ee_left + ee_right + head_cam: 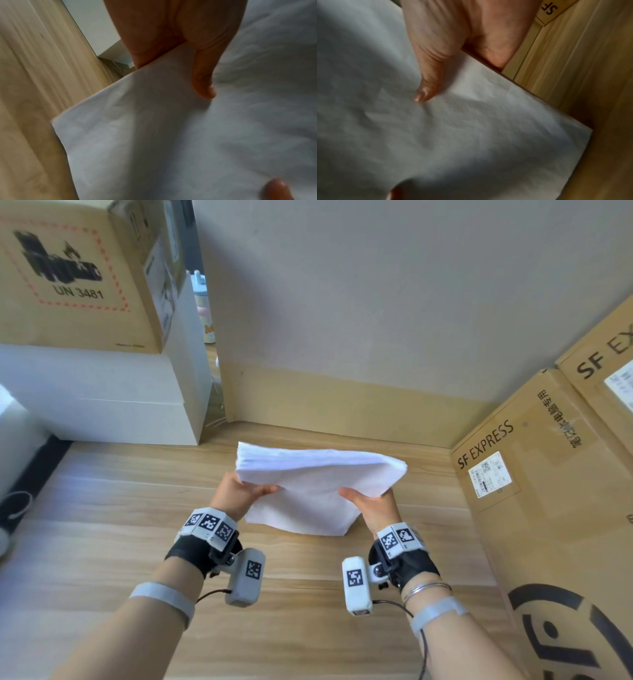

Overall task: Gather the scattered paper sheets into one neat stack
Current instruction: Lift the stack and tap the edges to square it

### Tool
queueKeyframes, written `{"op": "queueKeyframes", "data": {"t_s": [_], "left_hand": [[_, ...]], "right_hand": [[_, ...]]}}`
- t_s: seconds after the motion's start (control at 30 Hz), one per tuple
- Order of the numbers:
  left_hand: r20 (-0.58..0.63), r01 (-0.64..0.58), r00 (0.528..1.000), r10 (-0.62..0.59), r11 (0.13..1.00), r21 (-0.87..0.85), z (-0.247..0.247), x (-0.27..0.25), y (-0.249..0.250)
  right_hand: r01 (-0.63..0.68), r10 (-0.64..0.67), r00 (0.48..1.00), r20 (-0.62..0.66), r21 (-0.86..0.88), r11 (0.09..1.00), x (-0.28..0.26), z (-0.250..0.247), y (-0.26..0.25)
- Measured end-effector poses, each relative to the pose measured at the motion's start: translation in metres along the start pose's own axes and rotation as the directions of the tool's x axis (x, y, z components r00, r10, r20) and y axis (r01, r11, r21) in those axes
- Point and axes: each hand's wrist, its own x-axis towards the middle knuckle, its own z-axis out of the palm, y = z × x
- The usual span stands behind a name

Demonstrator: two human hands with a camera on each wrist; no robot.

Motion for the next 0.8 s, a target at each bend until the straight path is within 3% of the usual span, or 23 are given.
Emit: {"op": "queueKeyframes", "data": {"t_s": [0.13, 0.27, 0.47, 0.8], "left_hand": [[-0.019, -0.013, 1.000, 0.013, 1.000, -0.007, -0.002, 0.006, -0.001], [-0.001, 0.101, 0.995, -0.101, 0.994, 0.030, 0.001, 0.007, -0.021], [-0.024, 0.160, 0.987, -0.160, 0.987, -0.032, 0.007, 0.007, -0.027], [-0.059, 0.271, 0.961, -0.271, 0.963, -0.013, 0.017, 0.012, -0.060]], "right_hand": [[0.022, -0.021, 0.999, -0.025, 0.039, 0.999, 0.007, -0.002, 0.007], [-0.046, 0.047, 0.999, 0.022, -0.022, 0.999, 0.006, 0.002, 0.023], [-0.071, 0.072, 0.997, 0.023, -0.025, 0.997, 0.014, 0.002, 0.034], [-0.242, 0.247, 0.969, 0.020, -0.134, 0.961, 0.021, 0.007, 0.063]]}}
